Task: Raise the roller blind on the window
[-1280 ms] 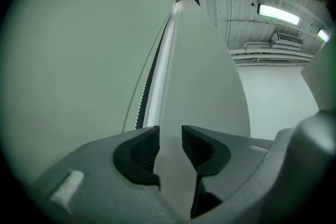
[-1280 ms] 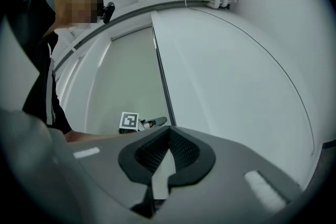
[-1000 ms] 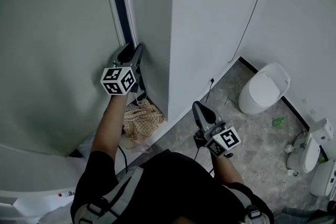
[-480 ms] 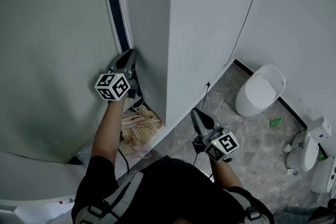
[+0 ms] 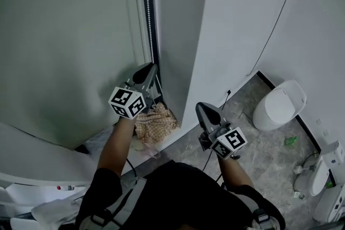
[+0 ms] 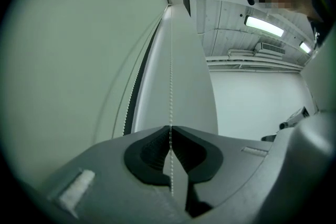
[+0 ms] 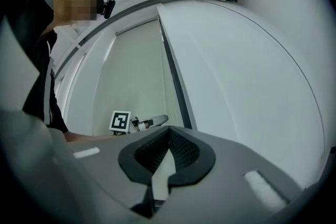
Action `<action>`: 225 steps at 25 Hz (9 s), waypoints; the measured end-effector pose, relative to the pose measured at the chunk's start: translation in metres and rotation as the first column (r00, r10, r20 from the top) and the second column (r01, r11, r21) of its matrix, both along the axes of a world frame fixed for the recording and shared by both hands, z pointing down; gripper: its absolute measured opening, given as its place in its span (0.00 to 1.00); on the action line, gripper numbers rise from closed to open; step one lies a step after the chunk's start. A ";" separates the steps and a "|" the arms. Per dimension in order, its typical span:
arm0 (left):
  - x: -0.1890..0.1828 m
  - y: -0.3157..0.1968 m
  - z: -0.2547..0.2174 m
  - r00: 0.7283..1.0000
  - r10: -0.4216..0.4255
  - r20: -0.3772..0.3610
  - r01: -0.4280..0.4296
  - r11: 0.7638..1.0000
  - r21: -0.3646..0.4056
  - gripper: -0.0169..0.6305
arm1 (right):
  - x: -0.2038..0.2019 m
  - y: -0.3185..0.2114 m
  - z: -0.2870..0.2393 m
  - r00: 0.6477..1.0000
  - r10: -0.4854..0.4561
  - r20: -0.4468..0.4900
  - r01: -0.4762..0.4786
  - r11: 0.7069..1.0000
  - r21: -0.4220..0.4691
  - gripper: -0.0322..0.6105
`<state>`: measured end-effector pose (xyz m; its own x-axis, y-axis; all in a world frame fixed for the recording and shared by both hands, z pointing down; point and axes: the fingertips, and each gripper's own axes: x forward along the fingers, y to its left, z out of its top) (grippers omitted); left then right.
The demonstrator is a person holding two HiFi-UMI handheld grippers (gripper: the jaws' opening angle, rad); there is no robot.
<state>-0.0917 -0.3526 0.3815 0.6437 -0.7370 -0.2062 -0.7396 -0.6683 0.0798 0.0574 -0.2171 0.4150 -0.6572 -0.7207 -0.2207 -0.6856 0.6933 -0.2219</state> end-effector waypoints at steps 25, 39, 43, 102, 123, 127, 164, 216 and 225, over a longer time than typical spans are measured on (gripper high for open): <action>0.017 0.094 -0.008 0.996 0.083 -0.034 -0.082 0.996 0.022 0.04 | -0.137 -0.059 -0.178 0.953 -0.299 0.037 0.283 0.931 0.232 0.16; 0.025 0.094 0.008 0.993 0.106 -0.046 -0.105 0.994 0.021 0.05 | -0.113 -0.051 -0.161 0.972 -0.231 0.039 0.208 0.929 0.307 0.07; 0.035 0.097 0.026 0.992 0.122 -0.045 -0.122 0.992 -0.017 0.05 | -0.106 -0.048 -0.145 0.980 -0.199 0.013 0.186 0.933 0.309 0.07; 0.038 0.074 -0.127 0.933 0.338 -0.123 -0.303 0.923 0.237 0.05 | -0.110 -0.043 0.015 0.977 -0.158 -0.142 0.170 0.983 0.075 0.06; 0.028 0.072 -0.002 0.985 0.169 -0.025 -0.166 0.982 0.089 0.04 | -0.092 -0.027 0.018 0.946 -0.241 -0.215 0.255 0.966 0.042 0.25; 0.024 0.074 -0.001 0.985 0.166 -0.037 -0.162 0.983 0.088 0.04 | -0.095 -0.041 -0.080 0.974 -0.197 -0.114 0.217 0.953 0.212 0.25; 0.044 0.089 0.128 0.983 0.179 0.030 -0.170 0.967 -0.191 0.04 | -0.111 -0.058 -0.042 0.979 -0.165 -0.118 0.182 0.971 0.153 0.07; 0.046 0.070 -0.112 0.882 0.434 -0.183 -0.403 0.896 0.183 0.05 | -0.107 -0.043 0.021 0.964 -0.197 -0.178 0.210 0.976 0.054 0.07; 0.049 0.073 0.014 0.909 0.389 -0.146 -0.398 0.916 -0.038 0.05 | -0.096 -0.025 0.146 0.936 -0.230 -0.268 0.176 0.961 -0.213 0.07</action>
